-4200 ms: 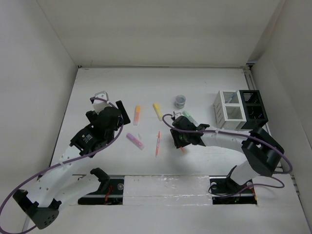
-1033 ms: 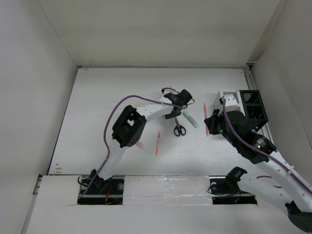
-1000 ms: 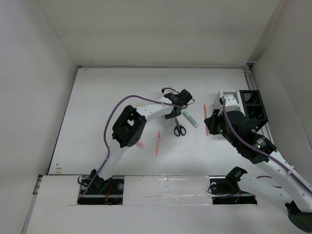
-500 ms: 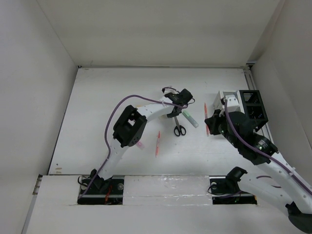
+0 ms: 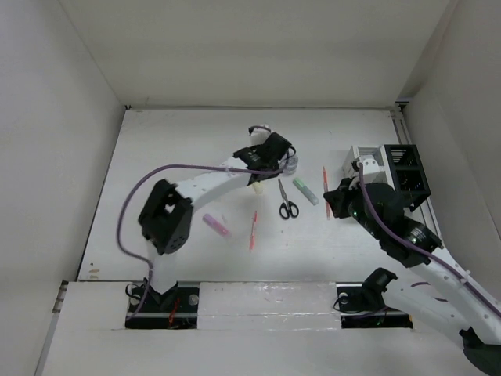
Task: Sort the stationery into containers
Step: Close the pen cap on the pen, then place the pen in the storage box, then pick up the pen from the center of the board.
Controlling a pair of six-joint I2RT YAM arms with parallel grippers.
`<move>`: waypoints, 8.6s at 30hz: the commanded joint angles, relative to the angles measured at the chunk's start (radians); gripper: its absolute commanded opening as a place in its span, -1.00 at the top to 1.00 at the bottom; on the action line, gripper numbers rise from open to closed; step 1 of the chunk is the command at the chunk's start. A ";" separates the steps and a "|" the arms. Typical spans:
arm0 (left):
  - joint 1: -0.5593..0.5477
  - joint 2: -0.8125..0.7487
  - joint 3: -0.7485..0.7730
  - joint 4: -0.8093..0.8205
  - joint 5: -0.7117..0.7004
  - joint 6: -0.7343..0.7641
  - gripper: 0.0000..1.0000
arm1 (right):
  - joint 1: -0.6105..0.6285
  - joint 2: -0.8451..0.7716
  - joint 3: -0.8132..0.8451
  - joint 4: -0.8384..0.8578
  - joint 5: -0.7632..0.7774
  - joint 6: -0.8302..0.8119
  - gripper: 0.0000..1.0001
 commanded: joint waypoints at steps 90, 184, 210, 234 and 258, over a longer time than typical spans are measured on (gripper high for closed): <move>-0.036 -1.068 -0.755 0.973 0.229 0.410 1.00 | 0.126 0.346 -0.057 0.967 -0.582 0.117 1.00; -0.036 -1.179 -0.625 0.731 0.072 0.326 -1.00 | -0.046 0.512 0.057 1.211 -0.577 0.119 1.00; -0.036 -1.238 -0.629 -0.055 -0.253 0.314 -1.00 | -0.877 0.583 -0.095 1.205 -0.396 -0.165 1.00; -0.036 -1.253 -0.629 -0.055 -0.244 0.314 -1.00 | -0.896 0.762 -0.229 1.311 -0.511 -0.001 0.96; 0.009 -1.135 -0.593 -0.144 -0.352 0.208 -1.00 | -0.614 0.380 -0.066 0.919 -0.429 -0.156 -1.00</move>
